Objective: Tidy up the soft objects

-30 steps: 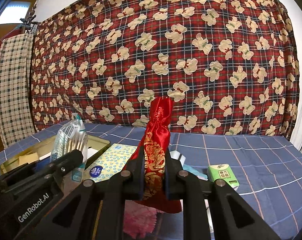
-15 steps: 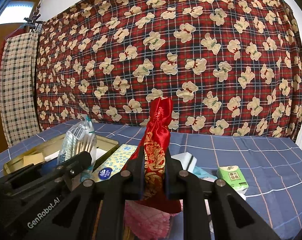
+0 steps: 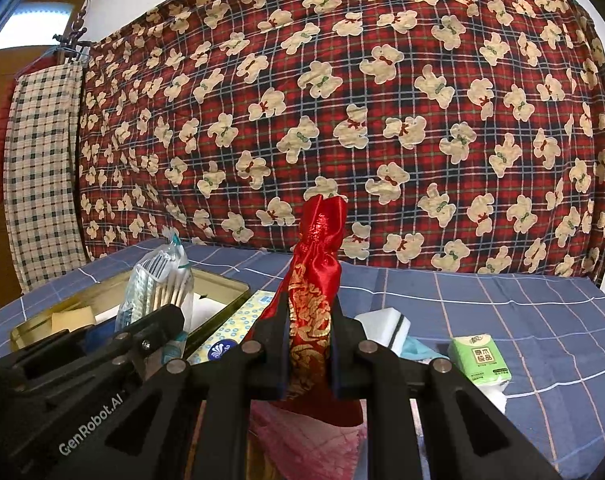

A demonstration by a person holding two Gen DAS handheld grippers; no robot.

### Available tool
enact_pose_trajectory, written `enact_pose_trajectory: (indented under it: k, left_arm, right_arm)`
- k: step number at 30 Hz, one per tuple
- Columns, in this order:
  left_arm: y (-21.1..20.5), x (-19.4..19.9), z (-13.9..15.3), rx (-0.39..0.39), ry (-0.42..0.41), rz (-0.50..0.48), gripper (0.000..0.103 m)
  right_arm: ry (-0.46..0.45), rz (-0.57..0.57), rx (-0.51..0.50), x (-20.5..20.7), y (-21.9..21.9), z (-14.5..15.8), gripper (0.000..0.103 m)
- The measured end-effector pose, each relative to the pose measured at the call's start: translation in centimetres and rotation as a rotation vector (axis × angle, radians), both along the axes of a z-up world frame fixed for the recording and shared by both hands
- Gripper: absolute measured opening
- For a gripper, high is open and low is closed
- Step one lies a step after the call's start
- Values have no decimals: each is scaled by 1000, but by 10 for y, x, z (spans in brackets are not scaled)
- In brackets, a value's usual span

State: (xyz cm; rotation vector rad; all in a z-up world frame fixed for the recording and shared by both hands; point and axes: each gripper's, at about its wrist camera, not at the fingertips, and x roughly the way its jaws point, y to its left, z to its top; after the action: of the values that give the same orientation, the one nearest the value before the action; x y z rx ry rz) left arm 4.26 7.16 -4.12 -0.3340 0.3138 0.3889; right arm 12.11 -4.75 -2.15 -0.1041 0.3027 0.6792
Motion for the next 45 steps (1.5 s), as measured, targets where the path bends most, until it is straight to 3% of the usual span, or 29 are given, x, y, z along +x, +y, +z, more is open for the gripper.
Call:
enact_pose_trajectory:
  k: [12,24,27,36,45]
  left_arm:
    - [6,-2,-1,-21,-8,8,24]
    - [13,-14,9,-29,-18,-78,24]
    - [26,-19,16,-78,-4,-107,24]
    - [65,-44,42,-102,14,-97,24]
    - [132,-34,47,-190,109,-71,24]
  right_arm:
    - [11,12,4,0,5,-1,18]
    - [87,60,45,3,7,11,17]
    - [89,94,43,-1,16,22,17]
    - [174,189,18,0,61,38,17]
    - [294,238,-107,10,118,29,17]
